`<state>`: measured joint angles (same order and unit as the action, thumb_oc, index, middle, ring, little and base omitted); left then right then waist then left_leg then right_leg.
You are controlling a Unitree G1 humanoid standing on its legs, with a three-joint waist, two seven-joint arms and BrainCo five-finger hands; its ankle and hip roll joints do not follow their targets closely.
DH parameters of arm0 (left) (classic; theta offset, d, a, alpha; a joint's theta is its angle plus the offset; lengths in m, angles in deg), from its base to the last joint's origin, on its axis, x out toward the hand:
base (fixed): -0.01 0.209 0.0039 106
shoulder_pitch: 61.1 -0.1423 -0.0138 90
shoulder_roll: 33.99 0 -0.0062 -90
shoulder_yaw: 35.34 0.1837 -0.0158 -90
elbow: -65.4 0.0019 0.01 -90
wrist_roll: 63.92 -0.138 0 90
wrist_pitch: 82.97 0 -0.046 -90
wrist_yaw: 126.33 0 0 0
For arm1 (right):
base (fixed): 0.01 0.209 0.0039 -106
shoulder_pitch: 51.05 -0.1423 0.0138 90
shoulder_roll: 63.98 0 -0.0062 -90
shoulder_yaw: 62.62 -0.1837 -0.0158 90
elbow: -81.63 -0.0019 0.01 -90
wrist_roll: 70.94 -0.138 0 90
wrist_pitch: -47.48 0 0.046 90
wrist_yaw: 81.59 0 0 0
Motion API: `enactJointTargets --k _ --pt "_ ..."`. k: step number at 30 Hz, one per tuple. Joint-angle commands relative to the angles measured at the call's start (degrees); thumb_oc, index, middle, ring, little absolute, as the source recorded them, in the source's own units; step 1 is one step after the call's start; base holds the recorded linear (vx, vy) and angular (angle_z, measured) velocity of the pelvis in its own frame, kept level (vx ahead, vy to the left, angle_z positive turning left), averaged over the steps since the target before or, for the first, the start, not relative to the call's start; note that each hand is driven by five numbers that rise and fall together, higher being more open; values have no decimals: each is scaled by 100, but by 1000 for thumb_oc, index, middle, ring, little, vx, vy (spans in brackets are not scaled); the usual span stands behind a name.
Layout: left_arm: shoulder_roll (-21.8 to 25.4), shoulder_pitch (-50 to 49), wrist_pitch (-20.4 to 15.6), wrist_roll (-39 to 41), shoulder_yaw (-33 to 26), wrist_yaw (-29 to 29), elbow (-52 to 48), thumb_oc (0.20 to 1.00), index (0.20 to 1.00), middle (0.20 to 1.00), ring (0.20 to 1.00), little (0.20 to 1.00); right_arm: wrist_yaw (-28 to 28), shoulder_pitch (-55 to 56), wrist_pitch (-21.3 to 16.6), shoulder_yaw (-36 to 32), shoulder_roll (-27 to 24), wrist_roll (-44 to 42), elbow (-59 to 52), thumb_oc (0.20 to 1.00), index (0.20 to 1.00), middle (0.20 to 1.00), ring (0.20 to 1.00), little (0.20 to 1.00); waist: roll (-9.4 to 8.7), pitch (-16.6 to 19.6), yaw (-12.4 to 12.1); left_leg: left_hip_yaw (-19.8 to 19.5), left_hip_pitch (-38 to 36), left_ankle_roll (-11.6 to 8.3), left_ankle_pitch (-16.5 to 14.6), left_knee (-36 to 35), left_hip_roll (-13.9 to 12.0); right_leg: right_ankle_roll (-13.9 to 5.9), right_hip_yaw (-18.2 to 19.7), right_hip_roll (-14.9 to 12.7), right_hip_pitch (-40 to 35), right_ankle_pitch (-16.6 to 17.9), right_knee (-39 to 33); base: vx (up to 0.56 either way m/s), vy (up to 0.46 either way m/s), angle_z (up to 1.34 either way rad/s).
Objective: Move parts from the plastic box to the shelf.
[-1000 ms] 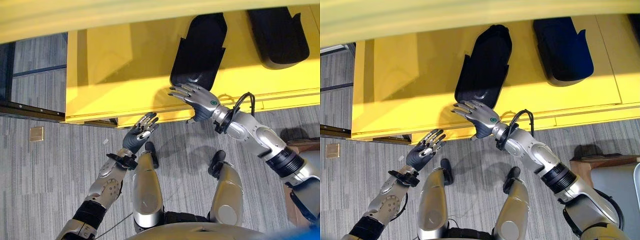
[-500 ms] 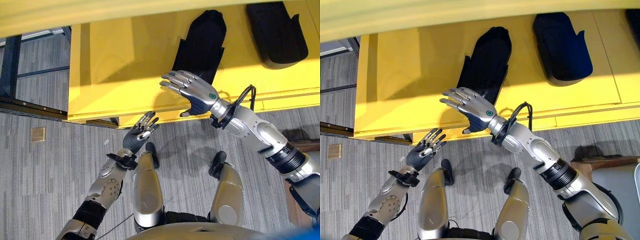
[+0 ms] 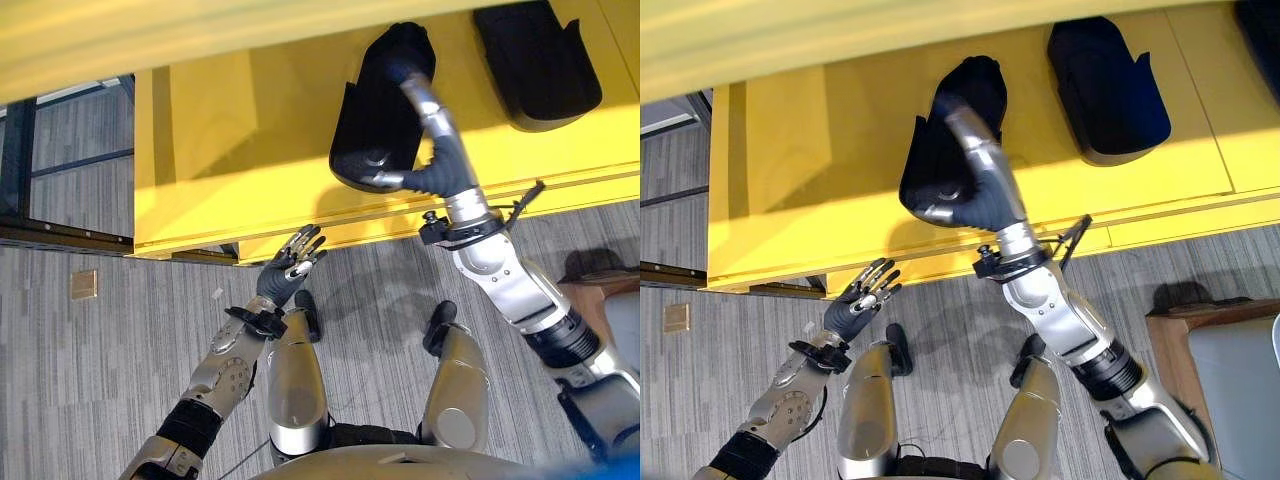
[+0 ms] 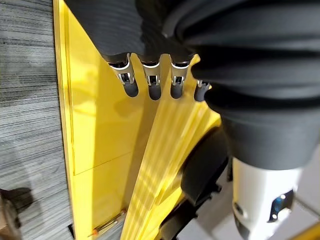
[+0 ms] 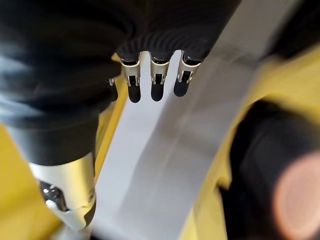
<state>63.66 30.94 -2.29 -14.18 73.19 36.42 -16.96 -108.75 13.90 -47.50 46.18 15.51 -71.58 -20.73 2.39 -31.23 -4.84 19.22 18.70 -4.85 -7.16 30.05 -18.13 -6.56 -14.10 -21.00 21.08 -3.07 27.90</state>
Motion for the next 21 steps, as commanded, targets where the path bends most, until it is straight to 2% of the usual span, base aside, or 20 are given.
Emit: enactJointTargets --k 1,4,6,8,9,11,17,21 --pt "188 -119 -62 -424 60 -310 -1024 1000 1000 1000 1000 1000 -60 99 -230 -384 143 -798 -227 1000 1000 1000 1000 1000 48 229 136 315 -351 570 -341 -225 468 79 -136 361 -259 -780 486 30 65 -9" --pt "293 -224 32 -365 29 -347 -1160 1000 1000 1000 1000 1000 35 344 -150 -523 230 -1021 24 1000 1000 1000 1000 1000 94 245 206 368 -480 553 -251 -404 489 58 -132 389 -384 -708 291 16 37 -18" --pt "355 -263 72 -199 -14 -276 -1135 1000 1000 1000 1000 1000 194 500 104 -510 334 -1433 237 1000 1000 1000 1000 1000 123 251 231 387 -518 533 -181 -499 484 51 -155 389 -439 -661 189 -1 17 -11" --pt "367 -294 72 -215 -39 -261 -1104 1000 1000 1000 1000 1000 145 520 3 -505 395 -1465 425 1000 1000 1000 1000 1000 134 243 219 375 -507 540 -166 -508 486 57 -155 378 -436 -654 183 -7 2 -2" --pt "379 -314 80 -188 -45 -231 -1086 1000 1000 1000 1000 1000 14 513 -195 -523 460 -1324 582 1000 1000 1000 1000 1000 139 238 197 368 -481 541 -160 -491 475 63 -186 353 -419 -663 213 0 0 0" --pt "395 -336 45 -123 -57 -233 -1058 1000 1000 1000 1000 1000 115 482 -267 -597 494 -1284 676 1000 1000 1000 1000 1000 140 240 176 357 -445 546 -161 -468 472 66 -208 333 -387 -674 261 0 0 0" --pt "308 -180 38 -18 34 -198 -928 1000 1000 1000 1000 1000 731 -64 185 -570 677 -1230 1239 1000 1000 1000 1000 1000 142 180 6 259 -242 559 -165 -296 447 137 -327 245 -266 -721 463 -19 -14 1" --pt "284 -69 127 -14 69 -121 -920 1000 1000 1000 1000 1000 598 -337 389 -512 715 -1328 1388 1000 1000 1000 1000 1000 134 146 -74 211 -141 552 -160 -216 447 148 -380 203 -207 -743 560 -15 -12 3"
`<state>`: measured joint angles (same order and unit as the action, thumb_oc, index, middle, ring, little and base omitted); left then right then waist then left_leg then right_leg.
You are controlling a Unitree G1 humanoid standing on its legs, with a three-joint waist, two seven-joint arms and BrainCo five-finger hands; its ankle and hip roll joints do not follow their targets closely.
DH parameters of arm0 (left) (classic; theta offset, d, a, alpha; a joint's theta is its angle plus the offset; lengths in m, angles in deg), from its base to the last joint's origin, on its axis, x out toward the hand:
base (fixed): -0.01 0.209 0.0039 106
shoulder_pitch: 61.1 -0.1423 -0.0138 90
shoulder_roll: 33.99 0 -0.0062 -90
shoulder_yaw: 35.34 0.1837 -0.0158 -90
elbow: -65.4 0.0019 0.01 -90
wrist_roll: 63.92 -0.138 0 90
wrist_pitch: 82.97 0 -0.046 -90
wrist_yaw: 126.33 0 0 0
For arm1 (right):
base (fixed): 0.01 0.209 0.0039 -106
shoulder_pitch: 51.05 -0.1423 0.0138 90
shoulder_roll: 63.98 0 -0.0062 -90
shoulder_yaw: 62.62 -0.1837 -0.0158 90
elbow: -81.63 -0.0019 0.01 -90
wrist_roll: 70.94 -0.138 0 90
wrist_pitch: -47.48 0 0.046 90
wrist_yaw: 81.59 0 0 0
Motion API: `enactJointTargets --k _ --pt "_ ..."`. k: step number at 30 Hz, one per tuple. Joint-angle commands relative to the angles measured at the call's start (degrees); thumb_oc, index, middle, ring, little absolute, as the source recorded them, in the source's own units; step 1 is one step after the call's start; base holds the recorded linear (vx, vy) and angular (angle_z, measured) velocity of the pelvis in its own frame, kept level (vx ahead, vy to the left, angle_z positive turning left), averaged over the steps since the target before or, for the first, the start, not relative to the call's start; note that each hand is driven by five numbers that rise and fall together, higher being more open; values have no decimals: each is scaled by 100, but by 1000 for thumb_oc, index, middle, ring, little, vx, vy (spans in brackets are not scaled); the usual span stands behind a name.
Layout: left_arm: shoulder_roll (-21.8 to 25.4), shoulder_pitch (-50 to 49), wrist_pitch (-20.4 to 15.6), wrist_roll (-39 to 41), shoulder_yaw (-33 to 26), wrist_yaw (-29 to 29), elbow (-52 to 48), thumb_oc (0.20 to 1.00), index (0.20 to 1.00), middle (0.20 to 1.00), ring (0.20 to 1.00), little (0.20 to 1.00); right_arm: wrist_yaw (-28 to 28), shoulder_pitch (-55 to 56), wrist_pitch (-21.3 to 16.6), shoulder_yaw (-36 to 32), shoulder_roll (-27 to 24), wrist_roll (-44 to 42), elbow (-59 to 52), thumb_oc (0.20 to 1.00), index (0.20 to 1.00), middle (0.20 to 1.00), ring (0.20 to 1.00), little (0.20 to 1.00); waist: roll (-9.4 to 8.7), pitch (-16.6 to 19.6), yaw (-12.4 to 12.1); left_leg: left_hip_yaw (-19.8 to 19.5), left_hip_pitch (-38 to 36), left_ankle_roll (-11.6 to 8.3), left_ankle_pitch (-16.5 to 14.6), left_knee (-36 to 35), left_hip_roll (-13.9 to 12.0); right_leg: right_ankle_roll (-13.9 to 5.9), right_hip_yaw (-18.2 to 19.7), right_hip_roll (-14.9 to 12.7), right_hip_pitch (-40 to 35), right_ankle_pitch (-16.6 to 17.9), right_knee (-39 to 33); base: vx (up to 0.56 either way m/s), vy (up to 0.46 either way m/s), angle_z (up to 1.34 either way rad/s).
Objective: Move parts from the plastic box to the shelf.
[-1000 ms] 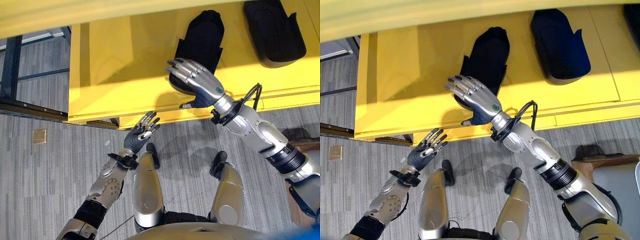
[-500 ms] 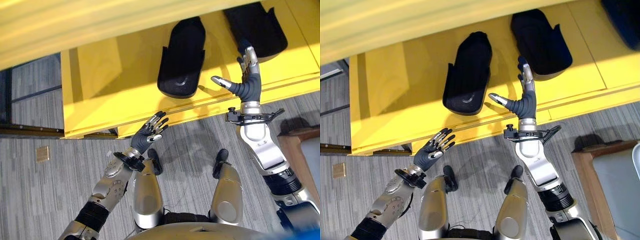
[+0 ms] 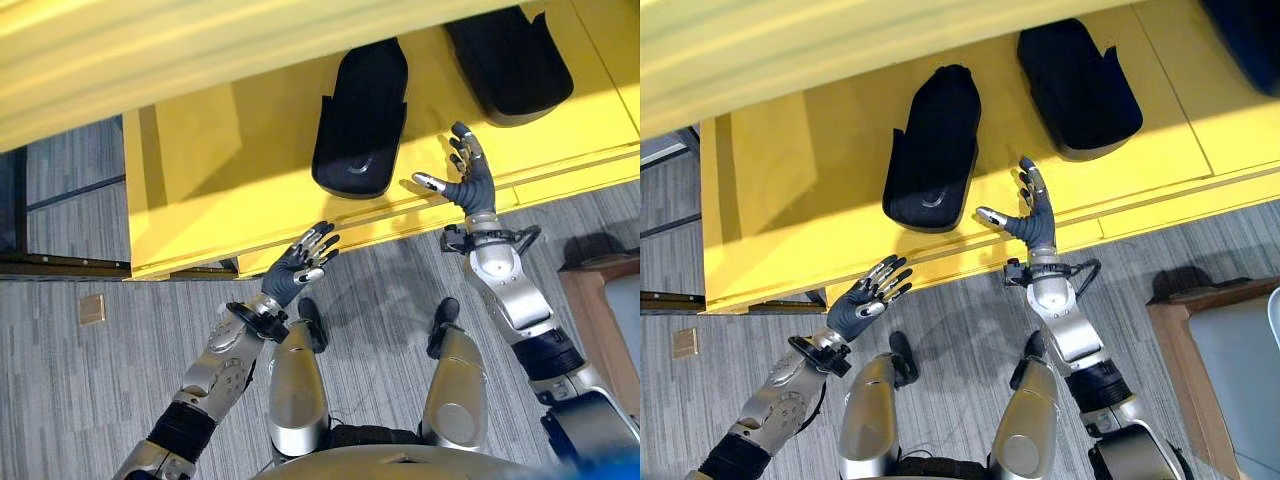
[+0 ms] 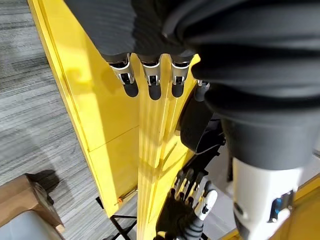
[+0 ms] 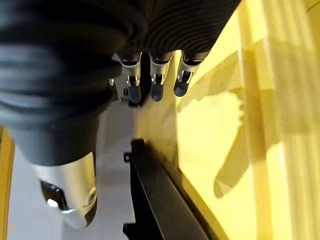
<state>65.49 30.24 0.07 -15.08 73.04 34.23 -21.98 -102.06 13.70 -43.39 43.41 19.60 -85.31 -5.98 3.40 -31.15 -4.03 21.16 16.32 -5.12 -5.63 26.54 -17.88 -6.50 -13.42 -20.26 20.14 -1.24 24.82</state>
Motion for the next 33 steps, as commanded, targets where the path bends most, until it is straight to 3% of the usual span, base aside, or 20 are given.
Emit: enactJointTargets --k 1,10,11,22,29,31,33 --pt "108 19 -97 77 90 109 -415 1000 1000 1000 1000 1000 -115 -389 29 -237 314 34 -35 1000 1000 1000 1000 1000 32 136 -173 3 116 581 -314 148 429 142 -454 121 -95 -932 892 -28 -22 8" --pt "151 264 65 194 218 308 -395 1000 1000 1000 1000 1000 -811 -1533 676 -529 383 -812 1052 1000 1000 1000 1000 1000 75 136 -491 -211 487 602 -374 428 421 186 -625 -17 186 -1160 1476 -7 -1 14" --pt "162 327 84 250 264 326 -358 1000 1000 1000 1000 1000 -980 -1770 774 -689 457 -1414 1702 1000 1000 1000 1000 1000 96 136 -585 -258 560 612 -390 479 433 182 -685 -45 219 -1190 1553 7 22 13" --pt "102 589 71 369 380 554 -253 1000 1000 1000 1000 1000 -1652 -2011 784 -668 616 -1575 2781 1000 1000 1000 1000 1000 133 136 -661 -283 765 637 -420 576 450 162 -740 -79 370 -1210 1668 6 12 2" --pt "96 659 56 419 370 553 -219 1000 1000 1000 1000 1000 -898 -1971 1220 -350 512 -724 3098 1000 1000 1000 1000 1000 136 136 -663 -281 951 644 -428 635 430 156 -721 -82 584 -1179 1735 4 11 1" --pt "106 679 93 423 384 583 -258 1000 1000 1000 1000 1000 -864 -1976 1225 -176 447 -248 3139 1000 1000 1000 1000 1000 128 136 -670 -290 994 639 -432 647 432 152 -728 -89 623 -1169 1740 0 0 0" --pt "124 663 38 407 381 499 -190 1000 1000 1000 1000 1000 -601 -2155 1395 157 262 957 3393 1000 1000 1000 1000 1000 113 136 -714 -339 981 573 -551 691 463 73 -697 -103 610 -1245 1774 65 26 0"
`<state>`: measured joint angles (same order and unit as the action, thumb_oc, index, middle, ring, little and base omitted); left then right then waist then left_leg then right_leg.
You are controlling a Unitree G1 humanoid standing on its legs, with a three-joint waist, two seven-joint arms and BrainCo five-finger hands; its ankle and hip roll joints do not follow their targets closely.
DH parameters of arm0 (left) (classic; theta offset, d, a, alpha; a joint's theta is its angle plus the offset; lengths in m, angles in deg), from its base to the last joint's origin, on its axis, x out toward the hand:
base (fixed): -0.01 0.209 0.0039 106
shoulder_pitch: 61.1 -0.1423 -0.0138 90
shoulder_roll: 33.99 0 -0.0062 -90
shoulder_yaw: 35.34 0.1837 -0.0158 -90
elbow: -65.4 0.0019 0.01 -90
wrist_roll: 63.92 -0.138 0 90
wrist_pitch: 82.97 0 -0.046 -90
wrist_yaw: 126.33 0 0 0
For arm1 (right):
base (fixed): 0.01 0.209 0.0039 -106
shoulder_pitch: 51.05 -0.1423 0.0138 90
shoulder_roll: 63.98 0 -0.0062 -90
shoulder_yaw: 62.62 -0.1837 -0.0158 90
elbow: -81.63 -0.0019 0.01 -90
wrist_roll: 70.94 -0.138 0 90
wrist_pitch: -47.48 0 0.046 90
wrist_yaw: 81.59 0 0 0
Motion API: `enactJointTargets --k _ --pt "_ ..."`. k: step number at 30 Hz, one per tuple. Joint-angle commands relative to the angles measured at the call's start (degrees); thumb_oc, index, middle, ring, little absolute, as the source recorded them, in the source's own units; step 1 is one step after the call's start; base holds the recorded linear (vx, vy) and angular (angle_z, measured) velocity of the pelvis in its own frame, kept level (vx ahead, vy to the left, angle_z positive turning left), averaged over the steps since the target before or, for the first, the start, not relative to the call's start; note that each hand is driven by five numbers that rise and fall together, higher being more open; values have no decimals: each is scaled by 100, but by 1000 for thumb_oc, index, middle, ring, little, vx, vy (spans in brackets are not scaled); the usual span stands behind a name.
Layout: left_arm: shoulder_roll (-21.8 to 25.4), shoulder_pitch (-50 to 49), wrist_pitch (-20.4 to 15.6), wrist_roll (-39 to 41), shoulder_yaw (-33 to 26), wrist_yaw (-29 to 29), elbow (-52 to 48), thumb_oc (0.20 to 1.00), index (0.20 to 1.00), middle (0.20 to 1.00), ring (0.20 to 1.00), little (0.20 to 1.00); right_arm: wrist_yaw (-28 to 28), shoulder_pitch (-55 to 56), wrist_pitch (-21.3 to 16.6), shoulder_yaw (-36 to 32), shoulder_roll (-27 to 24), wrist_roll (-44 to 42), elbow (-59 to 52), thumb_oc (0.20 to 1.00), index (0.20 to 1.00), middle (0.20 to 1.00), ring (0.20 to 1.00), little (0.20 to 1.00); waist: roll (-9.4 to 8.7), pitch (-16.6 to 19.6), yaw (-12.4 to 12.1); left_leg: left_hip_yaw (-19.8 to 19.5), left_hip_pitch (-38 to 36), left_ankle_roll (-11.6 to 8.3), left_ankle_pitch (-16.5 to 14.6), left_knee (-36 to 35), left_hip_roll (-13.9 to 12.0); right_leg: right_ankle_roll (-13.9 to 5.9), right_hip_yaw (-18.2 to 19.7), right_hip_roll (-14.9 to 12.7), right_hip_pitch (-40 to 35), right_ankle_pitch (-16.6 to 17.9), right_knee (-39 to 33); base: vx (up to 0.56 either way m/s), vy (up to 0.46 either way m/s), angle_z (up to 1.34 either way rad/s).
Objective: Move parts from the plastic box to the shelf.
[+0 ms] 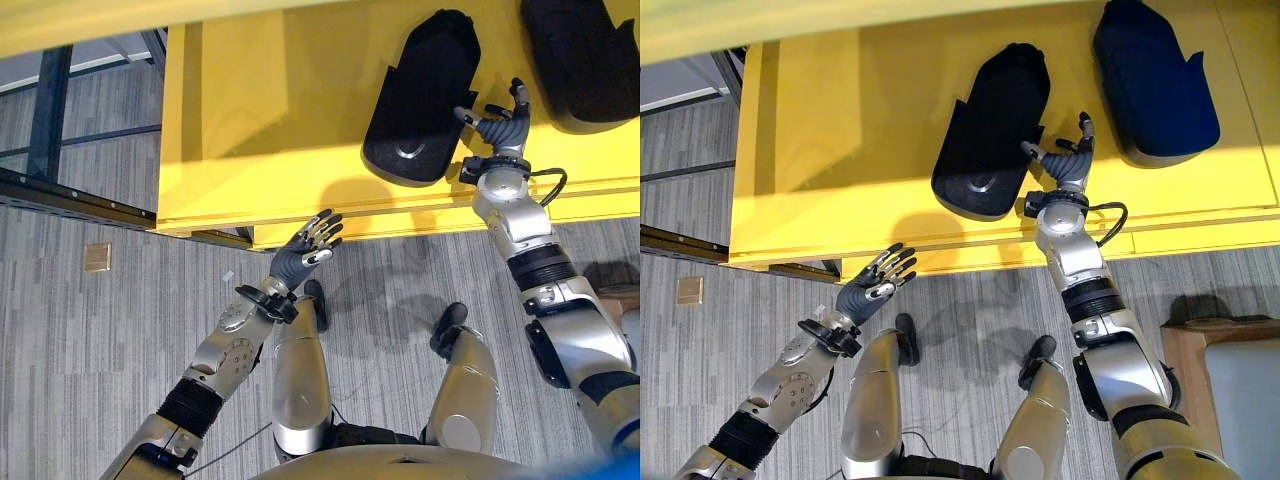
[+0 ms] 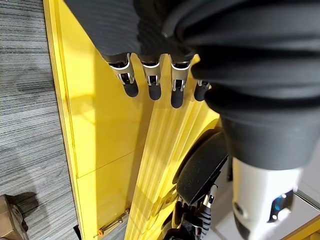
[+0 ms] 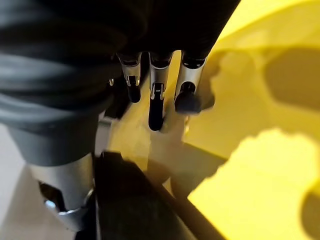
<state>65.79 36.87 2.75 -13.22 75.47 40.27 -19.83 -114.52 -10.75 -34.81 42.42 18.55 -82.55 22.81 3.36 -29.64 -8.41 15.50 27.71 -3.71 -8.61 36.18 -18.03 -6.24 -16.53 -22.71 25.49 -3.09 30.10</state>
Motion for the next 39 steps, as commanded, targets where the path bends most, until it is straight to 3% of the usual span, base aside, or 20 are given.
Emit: enactJointTargets --k 1,3,10,15,20,21,22,23,31,39 --pt "95 5 -248 247 134 -120 -380 1000 1000 1000 1000 1000 697 222 569 334 324 994 575 1000 1000 1000 1000 1000 116 -15 -288 228 -151 428 -251 -275 477 46 -395 135 80 -1061 1247 62 30 2" --pt "123 1 -225 310 98 -148 -367 1000 1000 1000 1000 1000 977 135 810 529 174 1497 616 1000 1000 1000 1000 1000 109 -15 -324 208 -146 422 -244 -298 498 30 -425 120 75 -1056 1239 0 0 0" --pt "315 -117 -304 316 51 -501 -320 1000 1000 1000 1000 1000 1209 -41 915 1150 -102 3097 854 1000 1000 1000 1000 1000 53 -15 -458 113 -76 435 -279 -300 513 -25 -511 92 92 -1001 1187 -2 -29 5" --pt "358 -158 -339 277 38 -590 -283 1000 1000 1000 1000 1000 1268 -33 1478 1288 -7 2095 1003 1000 1000 1000 1000 1000 41 -15 -511 90 -53 433 -266 -328 516 -31 -556 71 97 -994 1191 0 -22 5" --pt "316 -157 -331 242 -12 -652 -278 1000 1000 1000 1000 1000 1234 152 1409 1337 153 1672 1362 1000 1000 1000 1000 1000 44 -15 -525 100 -65 437 -260 -363 520 -28 -592 53 105 -984 1178 0 0 0" --pt "317 -145 -332 241 -13 -635 -283 1000 1000 1000 1000 1000 1206 197 1451 1326 174 1446 1410 871 871 871 871 871 43 -15 -519 101 -55 437 -262 -356 518 -26 -586 54 117 -979 1177 0 0 0" --pt "307 -141 -332 232 -18 -635 -281 1000 1000 1000 1000 1000 1205 227 1449 1313 188 1326 1430 586 586 586 586 586 44 -15 -516 103 -48 437 -258 -359 513 -24 -584 53 127 -977 1178 0 0 0" --pt "299 -137 -326 233 -26 -625 -295 1000 1000 1000 1000 1000 1167 272 1453 1265 229 1015 1511 200 200 200 200 200 46 -15 -514 105 -36 432 -251 -362 508 -20 -584 54 140 -977 1181 0 0 0" --pt "218 -58 -280 205 5 -515 -281 1000 1000 1000 1000 1000 909 302 1113 1274 323 1577 1800 200 200 200 200 200 69 -15 -500 119 -36 433 -241 -358 514 -22 -590 44 168 -972 1211 0 0 0" --pt "206 -12 -335 243 80 -484 -213 1000 1000 1000 1000 1000 682 158 1168 1342 159 2449 1785 200 200 200 200 200 84 -15 -487 112 -25 436 -238 -348 525 -39 -560 49 197 -963 1238 0 0 0"
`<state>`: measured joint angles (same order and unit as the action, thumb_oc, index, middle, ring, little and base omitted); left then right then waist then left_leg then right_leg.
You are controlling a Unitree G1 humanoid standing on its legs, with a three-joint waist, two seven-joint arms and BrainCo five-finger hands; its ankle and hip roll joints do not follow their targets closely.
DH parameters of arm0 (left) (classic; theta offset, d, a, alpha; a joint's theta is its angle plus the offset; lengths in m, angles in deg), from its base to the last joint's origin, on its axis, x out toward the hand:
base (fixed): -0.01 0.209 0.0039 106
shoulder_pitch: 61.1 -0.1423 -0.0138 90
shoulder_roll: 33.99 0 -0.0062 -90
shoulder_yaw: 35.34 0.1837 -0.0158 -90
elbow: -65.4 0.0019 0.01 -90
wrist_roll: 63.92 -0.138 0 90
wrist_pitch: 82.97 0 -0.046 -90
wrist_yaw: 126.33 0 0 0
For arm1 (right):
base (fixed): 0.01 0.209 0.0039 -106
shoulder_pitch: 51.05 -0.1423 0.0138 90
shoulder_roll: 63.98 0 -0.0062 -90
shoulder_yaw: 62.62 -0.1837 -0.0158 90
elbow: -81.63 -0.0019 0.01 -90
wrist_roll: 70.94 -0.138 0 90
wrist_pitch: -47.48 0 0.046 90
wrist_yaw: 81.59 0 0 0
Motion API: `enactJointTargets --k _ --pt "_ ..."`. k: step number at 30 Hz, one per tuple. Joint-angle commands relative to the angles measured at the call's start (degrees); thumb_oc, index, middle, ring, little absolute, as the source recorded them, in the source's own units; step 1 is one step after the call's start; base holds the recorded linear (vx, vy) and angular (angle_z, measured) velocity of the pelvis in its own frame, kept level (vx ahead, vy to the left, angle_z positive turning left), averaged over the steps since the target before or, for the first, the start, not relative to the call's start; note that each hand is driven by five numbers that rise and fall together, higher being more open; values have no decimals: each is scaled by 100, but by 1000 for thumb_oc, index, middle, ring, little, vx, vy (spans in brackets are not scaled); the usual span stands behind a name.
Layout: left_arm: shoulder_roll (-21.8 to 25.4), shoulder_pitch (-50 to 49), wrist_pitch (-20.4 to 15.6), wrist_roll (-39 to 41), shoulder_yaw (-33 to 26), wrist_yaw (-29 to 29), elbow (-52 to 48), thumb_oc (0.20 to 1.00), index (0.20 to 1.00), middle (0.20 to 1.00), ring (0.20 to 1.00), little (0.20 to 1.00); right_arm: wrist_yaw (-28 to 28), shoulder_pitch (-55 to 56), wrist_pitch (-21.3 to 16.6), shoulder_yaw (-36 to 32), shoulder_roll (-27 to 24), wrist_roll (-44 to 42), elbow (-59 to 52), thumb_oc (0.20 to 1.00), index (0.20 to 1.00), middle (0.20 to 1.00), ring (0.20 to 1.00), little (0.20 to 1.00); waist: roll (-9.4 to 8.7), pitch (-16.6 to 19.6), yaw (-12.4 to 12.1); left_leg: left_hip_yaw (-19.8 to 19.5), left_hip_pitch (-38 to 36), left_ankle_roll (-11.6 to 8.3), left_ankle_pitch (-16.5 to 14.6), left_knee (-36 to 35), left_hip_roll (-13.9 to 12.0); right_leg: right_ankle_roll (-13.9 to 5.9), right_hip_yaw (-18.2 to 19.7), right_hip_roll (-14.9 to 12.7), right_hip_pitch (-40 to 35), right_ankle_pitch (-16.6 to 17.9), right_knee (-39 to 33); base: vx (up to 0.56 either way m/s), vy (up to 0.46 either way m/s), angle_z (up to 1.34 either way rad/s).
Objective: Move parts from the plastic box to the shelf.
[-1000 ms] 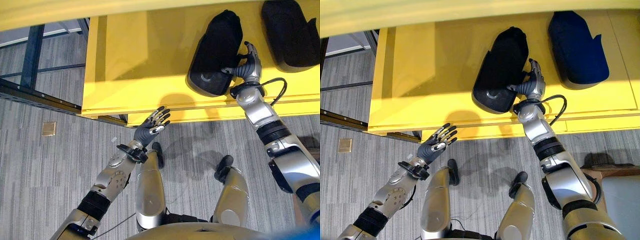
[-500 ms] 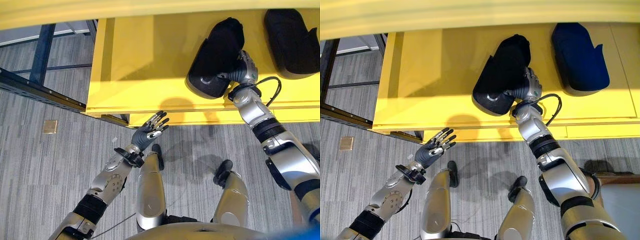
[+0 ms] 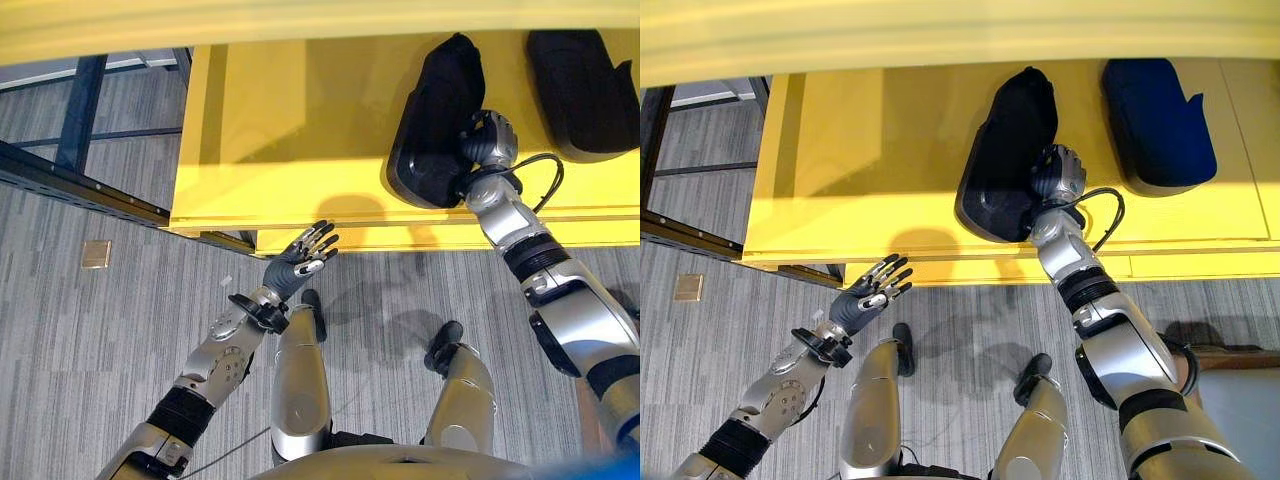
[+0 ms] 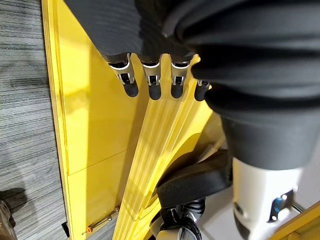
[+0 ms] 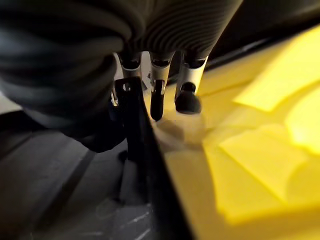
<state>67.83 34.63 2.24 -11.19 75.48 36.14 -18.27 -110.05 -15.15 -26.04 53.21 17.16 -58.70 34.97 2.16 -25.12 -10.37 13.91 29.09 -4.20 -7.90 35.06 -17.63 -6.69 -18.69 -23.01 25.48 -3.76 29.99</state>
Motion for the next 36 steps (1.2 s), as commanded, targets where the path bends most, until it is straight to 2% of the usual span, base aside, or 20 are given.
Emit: enactJointTargets --k 1,9,12,15,24,28,36 --pt "10 218 -291 49 84 -65 -368 1000 1000 1000 1000 1000 201 575 305 275 266 175 571 200 200 200 200 200 204 -467 -290 269 -163 487 -310 -235 485 5 -342 80 202 -894 1253 0 0 0" --pt "69 244 -283 156 96 -117 -307 1000 1000 1000 1000 1000 -23 292 255 288 11 956 634 200 200 200 200 200 210 -467 -321 235 -175 496 -319 -220 492 -13 -361 69 178 -891 1275 0 0 0" --pt "122 254 -274 193 143 -113 -313 1000 1000 1000 1000 1000 -62 35 31 354 -133 1896 587 200 200 200 200 200 224 -467 -344 199 -178 504 -336 -200 507 -25 -356 61 180 -896 1302 0 0 0" --pt "149 263 -286 251 168 -162 -268 1000 1000 1000 1000 1000 -64 -196 -149 449 -259 2342 562 200 200 200 200 200 240 -467 -377 174 -157 501 -338 -188 524 -27 -366 51 191 -899 1319 0 0 0" --pt "248 191 -331 367 216 -448 -143 1000 1000 1000 1000 1000 135 -863 -206 888 -647 3048 402 200 200 200 200 200 292 -467 -481 99 -88 503 -360 -150 564 -20 -391 -6 246 -919 1376 1 2 2" --pt "288 158 -353 394 237 -487 -132 1000 1000 1000 1000 1000 162 -1033 -168 997 -747 2962 371 200 200 200 200 200 305 -467 -502 93 -80 503 -358 -155 573 -12 -405 -12 244 -927 1377 4 4 3" --pt "325 139 -329 479 233 -513 -185 1000 1000 1000 1000 1000 247 -1283 402 1022 -770 2506 472 200 200 200 200 200 362 -467 -530 99 -44 497 -366 -140 574 -7 -414 -69 286 -954 1425 0 0 0"
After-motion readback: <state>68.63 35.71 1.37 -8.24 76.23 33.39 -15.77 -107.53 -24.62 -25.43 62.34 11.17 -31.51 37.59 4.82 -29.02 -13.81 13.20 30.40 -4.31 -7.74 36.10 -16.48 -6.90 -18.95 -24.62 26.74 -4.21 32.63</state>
